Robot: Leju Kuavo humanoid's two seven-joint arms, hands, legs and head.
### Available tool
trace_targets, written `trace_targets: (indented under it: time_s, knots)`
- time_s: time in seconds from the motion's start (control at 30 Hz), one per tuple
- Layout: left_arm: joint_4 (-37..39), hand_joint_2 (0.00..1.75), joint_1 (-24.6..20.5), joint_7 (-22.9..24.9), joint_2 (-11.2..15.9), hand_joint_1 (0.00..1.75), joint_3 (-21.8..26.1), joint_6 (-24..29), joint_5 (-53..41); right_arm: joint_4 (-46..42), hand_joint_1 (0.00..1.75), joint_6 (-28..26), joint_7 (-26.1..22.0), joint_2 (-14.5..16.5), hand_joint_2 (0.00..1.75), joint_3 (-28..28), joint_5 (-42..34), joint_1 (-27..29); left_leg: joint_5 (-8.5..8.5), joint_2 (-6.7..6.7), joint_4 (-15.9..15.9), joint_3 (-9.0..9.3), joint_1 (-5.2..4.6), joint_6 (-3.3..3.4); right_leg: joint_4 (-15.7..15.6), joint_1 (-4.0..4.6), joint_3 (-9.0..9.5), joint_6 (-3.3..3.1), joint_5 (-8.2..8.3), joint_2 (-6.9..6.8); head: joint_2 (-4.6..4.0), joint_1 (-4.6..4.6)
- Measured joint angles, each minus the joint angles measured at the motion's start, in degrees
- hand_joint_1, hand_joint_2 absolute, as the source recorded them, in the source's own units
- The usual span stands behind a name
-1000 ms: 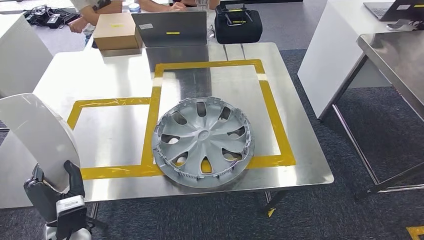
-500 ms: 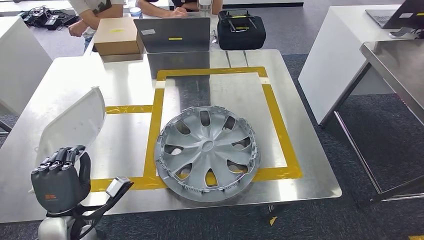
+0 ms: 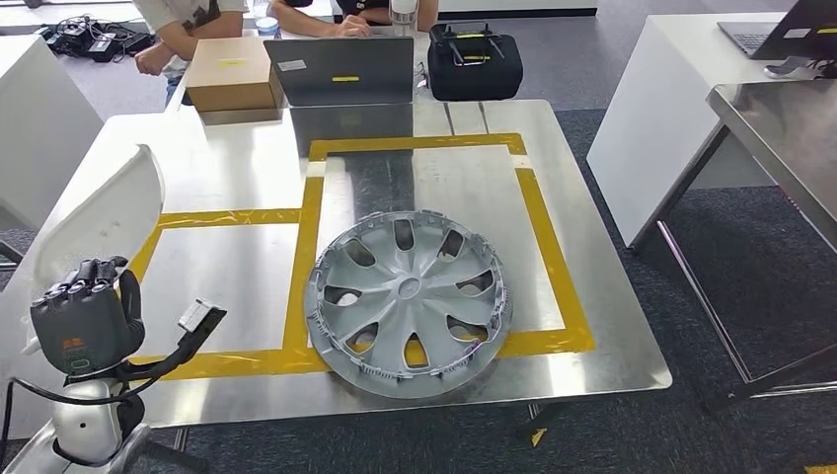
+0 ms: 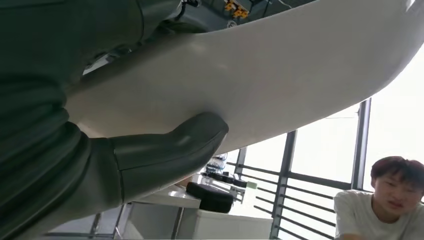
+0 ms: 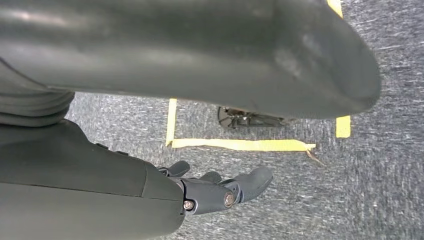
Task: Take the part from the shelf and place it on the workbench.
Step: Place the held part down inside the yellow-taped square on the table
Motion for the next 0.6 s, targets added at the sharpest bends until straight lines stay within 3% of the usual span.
trace_targets:
  time_s: [0.17, 0.3, 0.37, 0.5, 0.6]
  knots:
    - [1.19, 1.75, -0.69, -0.04, 1.84, 1.75, -2.73, -0.04, 0.02, 0.0, 0.0, 0.0, 0.0, 0.0, 0.0, -0.16, 0.0, -0.03, 0.02, 0.0, -0.04, 0.0, 0.15, -0.03, 0.0, 0.01, -0.01, -0.02, -0.01, -0.02, 0.0, 0.01]
    - [1.82, 1.75, -1.19, -0.04, 2.62, 0.0, -3.86, -0.08, 0.02, 0.0, 0.0, 0.0, 0.01, 0.0, 0.0, -0.2, 0.0, -0.04, 0.03, -0.01, -0.08, 0.0, 0.16, -0.05, 0.0, 0.01, -0.01, -0.05, -0.03, -0.03, 0.0, 0.02]
    - [2.02, 1.75, -1.4, -0.04, 2.88, 0.0, -4.19, -0.16, 0.02, 0.0, 0.0, -0.02, 0.15, 0.0, 0.0, -0.2, 0.0, -0.06, 0.05, -0.01, -0.11, 0.0, 0.17, -0.07, 0.0, 0.01, -0.03, -0.05, -0.03, -0.04, 0.0, 0.03]
    - [2.64, 0.0, -1.69, -0.03, 2.93, 0.0, -4.71, -0.34, 0.02, 0.0, 0.0, -0.25, 0.56, 0.19, 0.0, -0.24, 0.01, -0.11, 0.06, -0.02, -0.14, 0.0, 0.16, -0.09, 0.0, 0.02, -0.04, -0.05, -0.03, -0.03, 0.0, 0.03]
    - [2.23, 0.0, -1.64, -0.03, 2.89, 0.0, -5.0, -0.77, 0.02, 0.0, 0.0, -0.15, -0.05, 0.2, 0.0, -0.31, 0.04, -0.08, 0.06, -0.04, -0.14, 0.0, 0.16, -0.1, 0.0, 0.02, -0.04, -0.06, -0.03, -0.04, 0.0, 0.02]
